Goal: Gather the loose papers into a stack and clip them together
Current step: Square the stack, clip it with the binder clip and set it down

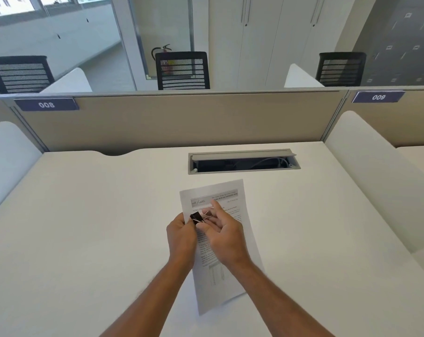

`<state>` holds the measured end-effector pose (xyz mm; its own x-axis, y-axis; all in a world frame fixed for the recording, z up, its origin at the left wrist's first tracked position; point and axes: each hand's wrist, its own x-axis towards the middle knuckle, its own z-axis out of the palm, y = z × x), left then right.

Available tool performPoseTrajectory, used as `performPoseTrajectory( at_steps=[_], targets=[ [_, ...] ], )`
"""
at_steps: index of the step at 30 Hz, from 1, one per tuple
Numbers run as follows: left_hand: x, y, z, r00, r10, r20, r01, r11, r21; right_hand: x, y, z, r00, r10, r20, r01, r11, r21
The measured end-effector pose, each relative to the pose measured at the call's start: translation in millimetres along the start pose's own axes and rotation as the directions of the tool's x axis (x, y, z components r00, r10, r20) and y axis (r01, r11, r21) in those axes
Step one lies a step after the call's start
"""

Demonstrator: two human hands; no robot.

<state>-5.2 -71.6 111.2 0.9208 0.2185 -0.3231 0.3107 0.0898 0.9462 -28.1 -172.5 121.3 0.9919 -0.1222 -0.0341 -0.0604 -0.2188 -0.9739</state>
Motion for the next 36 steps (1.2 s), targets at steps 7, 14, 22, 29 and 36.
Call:
performPoseTrajectory(
  at_steps=[7, 14, 22, 29, 36],
  targets=[
    [4.3, -2.8, -3.6, 0.998, 0.062, -0.008, -0.062, 0.997, 0.047, 14.4, -6.2, -15.4, 0.982, 0.170, 0.082, -0.170, 0.985, -0.015],
    [3.3, -3.2, -10.2, 0.977, 0.210, 0.037, -0.213, 0.970, 0.114, 31.7, -28.9, -42.5, 0.997, 0.046, 0.057, -0.037, 0.988, -0.149],
    [1.8, -5.2, -13.2, 0.952, 0.291, 0.091, -0.302, 0.942, 0.146, 71.3, -74.9, -80.7, 0.955, -0.223, 0.193, 0.280, 0.890, -0.360],
    [-1.7, -3.9, -12.1, 0.933, 0.344, 0.102, -0.358, 0.917, 0.177, 90.9, -96.8, -79.5, 0.904, -0.252, 0.345, 0.413, 0.723, -0.554],
    [-3.7, 0.3, -13.0, 0.920, 0.372, 0.120, -0.388, 0.907, 0.162, 97.5, -106.7, -76.0, 0.865, -0.225, 0.449, 0.482, 0.623, -0.616]
  ],
)
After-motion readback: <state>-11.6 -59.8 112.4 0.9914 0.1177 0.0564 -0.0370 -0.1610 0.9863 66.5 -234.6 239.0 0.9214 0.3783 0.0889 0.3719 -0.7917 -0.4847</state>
